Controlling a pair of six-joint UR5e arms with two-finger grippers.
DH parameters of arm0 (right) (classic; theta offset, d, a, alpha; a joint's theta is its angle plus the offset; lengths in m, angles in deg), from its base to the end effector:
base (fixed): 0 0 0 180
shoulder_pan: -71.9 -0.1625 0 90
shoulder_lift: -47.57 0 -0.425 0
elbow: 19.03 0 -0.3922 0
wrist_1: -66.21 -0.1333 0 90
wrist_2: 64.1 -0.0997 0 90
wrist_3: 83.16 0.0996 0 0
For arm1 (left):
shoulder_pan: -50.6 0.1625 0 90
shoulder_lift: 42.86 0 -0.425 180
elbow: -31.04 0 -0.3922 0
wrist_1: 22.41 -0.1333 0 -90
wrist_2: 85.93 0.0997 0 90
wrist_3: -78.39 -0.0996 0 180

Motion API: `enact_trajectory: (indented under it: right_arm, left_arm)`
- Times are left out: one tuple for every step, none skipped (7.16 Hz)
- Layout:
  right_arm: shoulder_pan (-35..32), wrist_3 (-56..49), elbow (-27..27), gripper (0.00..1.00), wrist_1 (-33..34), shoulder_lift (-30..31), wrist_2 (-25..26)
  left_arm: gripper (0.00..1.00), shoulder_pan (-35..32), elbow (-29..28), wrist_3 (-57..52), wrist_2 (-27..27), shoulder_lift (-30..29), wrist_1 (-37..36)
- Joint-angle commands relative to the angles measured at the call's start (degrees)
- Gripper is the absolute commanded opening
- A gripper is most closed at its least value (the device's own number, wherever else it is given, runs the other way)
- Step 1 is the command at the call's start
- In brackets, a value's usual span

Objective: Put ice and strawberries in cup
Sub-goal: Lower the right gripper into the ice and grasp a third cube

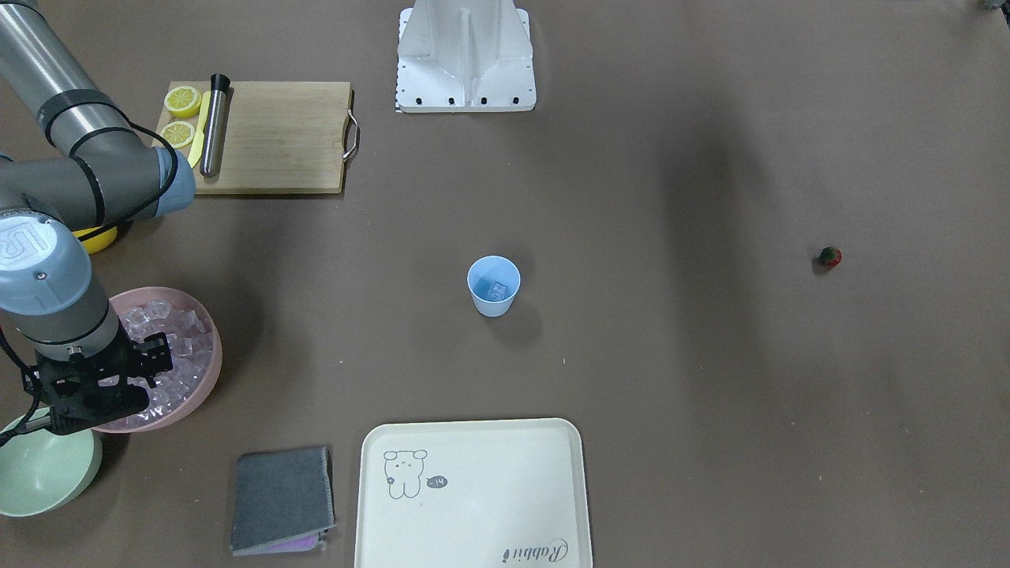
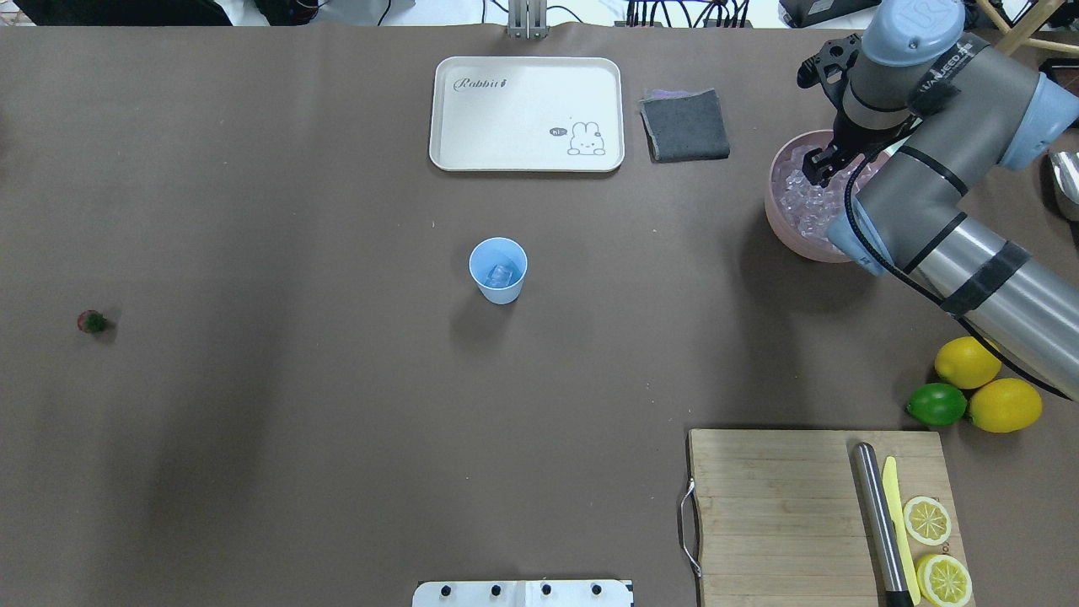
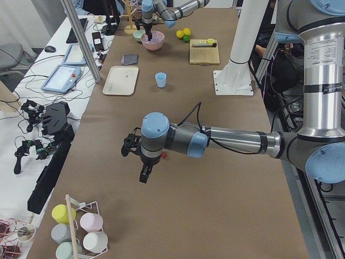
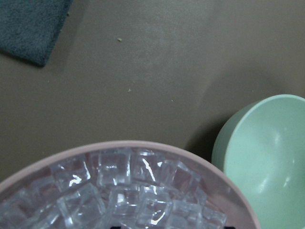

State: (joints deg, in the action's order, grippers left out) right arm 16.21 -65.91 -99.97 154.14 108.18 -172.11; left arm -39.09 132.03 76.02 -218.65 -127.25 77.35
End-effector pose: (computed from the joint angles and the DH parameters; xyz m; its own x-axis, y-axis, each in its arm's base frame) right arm -0.3125 -0.6398 0.4461 0.8413 -0.3784 0.3860 0.2845 0.9171 0.2792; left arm -0.0632 -0.4646 0.5933 0.7329 0.2209 -0.6435 -0.0356 0.9570 0.2880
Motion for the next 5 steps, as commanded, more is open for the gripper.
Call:
enact_trajectory:
  right_arm:
    - [0.1,0.0,0.4,0.75,-0.1,-0.2,1.3]
    - [0.1,-0.1,0.4,0.75,-0.3,-0.1,1.3]
    - [0.1,-0.2,0.3,0.75,-0.4,-0.1,1.3]
    - [0.1,0.1,0.4,0.75,-0.4,-0.4,1.3]
    - [0.3,0.1,0.4,0.71,-0.4,-0.6,1.4]
  left_arm:
    - [0.98,0.1,-0.1,0.0,0.0,-0.1,0.0]
    - [0.98,0.3,0.0,0.0,0.0,-0.1,0.1]
    - [0.98,0.4,0.0,0.0,0.0,-0.1,0.1]
    - [0.98,0.4,0.0,0.0,0.0,-0.1,0.1]
    - [0.98,0.4,-0.2,0.0,0.0,0.1,0.1]
